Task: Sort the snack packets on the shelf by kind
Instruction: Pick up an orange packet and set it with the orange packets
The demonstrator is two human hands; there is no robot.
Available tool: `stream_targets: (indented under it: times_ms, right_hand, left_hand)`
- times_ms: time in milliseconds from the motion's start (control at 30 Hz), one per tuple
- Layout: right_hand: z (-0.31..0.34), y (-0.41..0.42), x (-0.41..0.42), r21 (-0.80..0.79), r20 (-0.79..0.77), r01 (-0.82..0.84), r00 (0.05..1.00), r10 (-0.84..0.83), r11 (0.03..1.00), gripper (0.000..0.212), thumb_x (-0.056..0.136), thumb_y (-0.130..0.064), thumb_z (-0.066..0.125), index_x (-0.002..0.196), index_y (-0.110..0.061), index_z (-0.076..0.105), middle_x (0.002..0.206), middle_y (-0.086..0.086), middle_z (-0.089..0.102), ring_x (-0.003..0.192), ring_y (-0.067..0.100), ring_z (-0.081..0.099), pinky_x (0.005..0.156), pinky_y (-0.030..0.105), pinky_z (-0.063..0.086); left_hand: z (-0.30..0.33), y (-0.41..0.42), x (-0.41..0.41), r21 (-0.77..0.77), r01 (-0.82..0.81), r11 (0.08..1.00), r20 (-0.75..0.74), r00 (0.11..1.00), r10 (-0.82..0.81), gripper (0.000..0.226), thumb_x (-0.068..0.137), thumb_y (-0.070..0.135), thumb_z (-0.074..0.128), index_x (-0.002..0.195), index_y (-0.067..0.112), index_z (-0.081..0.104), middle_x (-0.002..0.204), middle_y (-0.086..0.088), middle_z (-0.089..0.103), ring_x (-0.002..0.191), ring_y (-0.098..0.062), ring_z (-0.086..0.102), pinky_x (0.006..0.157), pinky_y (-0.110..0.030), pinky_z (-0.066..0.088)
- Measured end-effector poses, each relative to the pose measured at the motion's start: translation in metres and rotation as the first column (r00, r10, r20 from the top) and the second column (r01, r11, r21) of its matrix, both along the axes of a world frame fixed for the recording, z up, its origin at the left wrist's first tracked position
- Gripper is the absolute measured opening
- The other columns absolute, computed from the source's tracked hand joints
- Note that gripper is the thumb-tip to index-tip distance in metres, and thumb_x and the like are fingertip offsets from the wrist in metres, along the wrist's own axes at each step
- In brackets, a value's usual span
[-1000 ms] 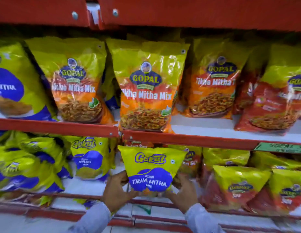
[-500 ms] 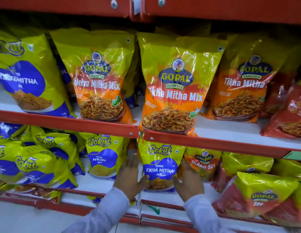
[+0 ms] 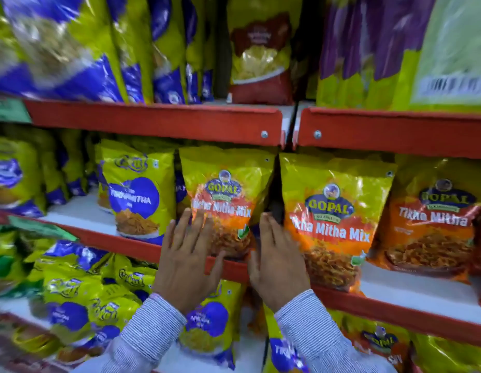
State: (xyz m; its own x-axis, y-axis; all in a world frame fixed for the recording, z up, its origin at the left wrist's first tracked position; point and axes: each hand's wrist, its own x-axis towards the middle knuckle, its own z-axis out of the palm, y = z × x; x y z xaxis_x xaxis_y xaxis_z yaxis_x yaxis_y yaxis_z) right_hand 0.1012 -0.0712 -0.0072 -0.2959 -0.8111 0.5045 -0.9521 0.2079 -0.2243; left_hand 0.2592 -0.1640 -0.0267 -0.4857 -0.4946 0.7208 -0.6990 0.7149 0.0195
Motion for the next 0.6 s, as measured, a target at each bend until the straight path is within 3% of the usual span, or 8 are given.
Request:
stream_targets:
  times_ms: [67,167,233,267,333,400,467,600]
  right_hand:
    - [0.003,-0.020,-0.002,0.085,0.154,0.006,0.988,-0.019,0.996,0.081,0.090,-0.035,0.058,0.155,-0.004,0.022,0.161,0.015,0.034,0.146,0.029,0.038,0.120,0.036,0.031]
    - [0.013,-0.043,-0.008,0.168,0.348,-0.012,0.936,-0.048,0.986,0.071,0.083,-0.041,0.071,0.139,-0.006,0.043,0.140,0.014,0.057,0.129,0.029,0.055,0.099,0.033,0.043]
    - [0.020,-0.054,-0.014,0.166,0.526,-0.083,0.851,-0.017,0.983,0.061,0.077,-0.040,0.082,0.124,-0.014,0.054,0.126,0.006,0.068,0.113,0.024,0.064,0.079,0.027,0.043]
    - [0.022,-0.058,-0.016,0.152,0.607,-0.121,0.794,0.004,0.981,0.061,0.075,-0.039,0.085,0.123,-0.017,0.055,0.121,0.001,0.069,0.106,0.020,0.064,0.078,0.023,0.041]
    - [0.021,-0.065,-0.020,0.121,0.718,-0.159,0.695,0.024,0.980,0.063,0.072,-0.035,0.088,0.125,-0.021,0.056,0.117,-0.005,0.065,0.099,0.013,0.058,0.082,0.023,0.041]
    - [0.017,-0.069,-0.022,0.062,0.782,-0.161,0.621,0.052,0.985,0.061,0.070,-0.027,0.091,0.120,-0.025,0.055,0.119,-0.006,0.065,0.104,0.014,0.059,0.088,0.025,0.043]
    - [0.013,-0.069,-0.022,-0.019,0.801,-0.153,0.589,0.107,0.988,0.063,0.066,-0.018,0.093,0.119,-0.023,0.057,0.121,-0.001,0.069,0.113,0.019,0.064,0.096,0.031,0.049]
    - [0.014,-0.052,-0.013,-0.203,0.731,-0.173,0.628,0.267,0.964,0.061,0.060,-0.009,0.094,0.109,-0.030,0.064,0.112,-0.001,0.075,0.107,0.017,0.070,0.101,0.046,0.055]
  left_hand:
    - [0.007,-0.015,0.002,0.112,-0.042,0.993,-0.026,0.999,0.045,0.076,0.084,0.050,0.048,0.141,0.000,0.052,0.152,-0.020,0.052,0.140,-0.039,0.050,0.112,-0.055,0.044]
    - [0.008,-0.044,0.003,0.357,0.000,0.934,-0.133,0.990,0.050,0.084,0.081,0.045,0.060,0.143,-0.008,0.043,0.144,-0.027,0.056,0.129,-0.043,0.058,0.106,-0.048,0.048]
    - [0.006,-0.066,0.002,0.586,0.097,0.804,-0.218,0.975,0.041,0.079,0.078,0.033,0.078,0.140,-0.003,0.045,0.124,-0.016,0.069,0.117,-0.039,0.065,0.091,-0.033,0.050]
    - [0.005,-0.076,0.001,0.678,0.161,0.717,-0.260,0.965,0.028,0.074,0.076,0.030,0.081,0.136,0.002,0.048,0.115,-0.010,0.072,0.112,-0.037,0.067,0.087,-0.033,0.051]
    - [0.001,-0.094,0.000,0.787,0.327,0.523,-0.383,0.924,0.000,0.069,0.071,0.030,0.078,0.133,0.010,0.053,0.118,-0.009,0.073,0.114,-0.034,0.068,0.097,-0.044,0.055]
    - [-0.005,-0.101,-0.001,0.774,0.471,0.422,-0.518,0.855,-0.004,0.068,0.066,0.028,0.076,0.129,0.012,0.057,0.121,-0.013,0.072,0.119,-0.033,0.066,0.102,-0.049,0.054]
    - [-0.009,-0.099,0.000,0.718,0.555,0.420,-0.608,0.794,-0.010,0.072,0.060,0.028,0.081,0.126,0.010,0.059,0.120,-0.015,0.073,0.116,-0.032,0.068,0.100,-0.050,0.056]
    - [-0.013,-0.078,0.011,0.555,0.683,0.475,-0.769,0.639,-0.020,0.059,0.051,0.028,0.084,0.107,0.022,0.068,0.100,0.001,0.081,0.098,-0.017,0.073,0.083,-0.029,0.063]
